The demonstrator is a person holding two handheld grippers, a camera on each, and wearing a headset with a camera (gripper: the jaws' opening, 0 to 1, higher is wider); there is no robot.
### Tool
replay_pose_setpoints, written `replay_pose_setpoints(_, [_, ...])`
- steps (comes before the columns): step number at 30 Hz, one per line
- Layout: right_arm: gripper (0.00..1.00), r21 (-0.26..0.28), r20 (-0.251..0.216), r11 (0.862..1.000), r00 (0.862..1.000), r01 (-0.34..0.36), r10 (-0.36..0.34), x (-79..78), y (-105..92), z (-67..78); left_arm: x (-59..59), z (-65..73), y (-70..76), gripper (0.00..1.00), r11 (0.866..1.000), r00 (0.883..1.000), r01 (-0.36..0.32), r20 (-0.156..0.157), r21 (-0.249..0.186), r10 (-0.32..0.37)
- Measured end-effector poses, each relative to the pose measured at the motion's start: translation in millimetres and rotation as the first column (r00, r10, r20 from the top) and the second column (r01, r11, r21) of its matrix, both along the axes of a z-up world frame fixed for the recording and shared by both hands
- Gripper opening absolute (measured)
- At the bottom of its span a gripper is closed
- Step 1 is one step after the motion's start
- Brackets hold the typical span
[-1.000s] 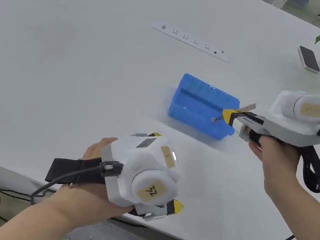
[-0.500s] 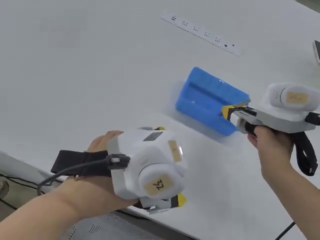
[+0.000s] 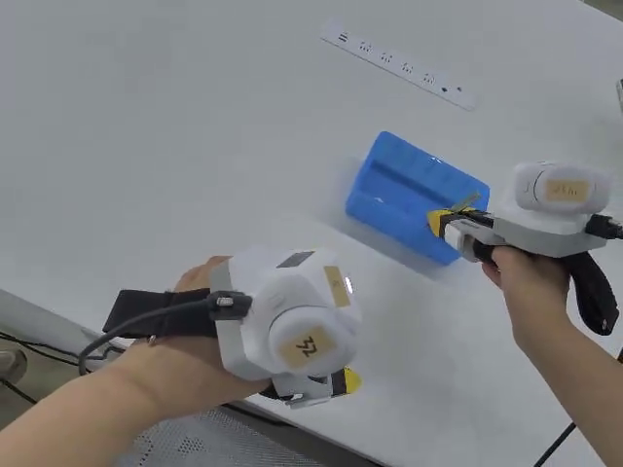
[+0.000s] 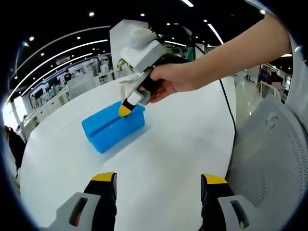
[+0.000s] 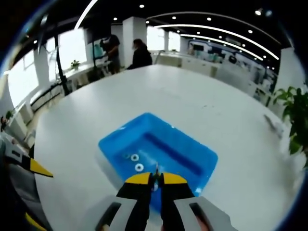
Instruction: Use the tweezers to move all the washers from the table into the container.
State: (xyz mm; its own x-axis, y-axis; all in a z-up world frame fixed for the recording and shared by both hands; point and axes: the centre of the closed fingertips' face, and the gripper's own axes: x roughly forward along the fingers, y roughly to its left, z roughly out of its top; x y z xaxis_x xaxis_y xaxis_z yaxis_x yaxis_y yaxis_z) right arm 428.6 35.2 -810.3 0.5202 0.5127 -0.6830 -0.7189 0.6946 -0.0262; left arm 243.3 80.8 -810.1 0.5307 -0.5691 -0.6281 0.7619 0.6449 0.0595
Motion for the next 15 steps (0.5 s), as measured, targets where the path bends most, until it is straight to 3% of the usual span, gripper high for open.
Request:
replay_pose_setpoints(3, [0.03,0.02,0.028,1.0,1.0,0.005,-0.006,0.8,-3.8,9.7,2.6,3.1,2.3,0.69,1.0,1.0,-0.016,0.002,-0.014,0.016])
replay_pose_setpoints(6, [0.03,0.11,0.048,0.993,0.998,0.042,-0.048,-1.1,-6.4,32.3,5.3,11.2,2.9,0.64,0.998,0.999,-0.032,0.005,-0.054,0.032])
replay_pose_setpoints(8, [0.03,0.161,0.048,0.986,0.997,0.054,-0.062,-8.1,-6.1,43.1,7.0,16.5,4.5,0.61,0.998,0.999,-0.034,0.026,-0.046,0.036])
replay_pose_setpoints(12, [0.03,0.181,0.088,0.983,0.996,0.015,-0.032,-39.3,-4.1,65.0,7.8,29.8,4.9,0.51,1.0,0.998,-0.006,0.055,-0.024,0.008])
replay_pose_setpoints(15, [0.03,0.198,0.097,0.98,0.995,-0.036,0.017,-64.7,2.3,75.7,14.2,53.1,6.9,0.46,0.999,0.994,0.003,0.106,-0.044,0.002])
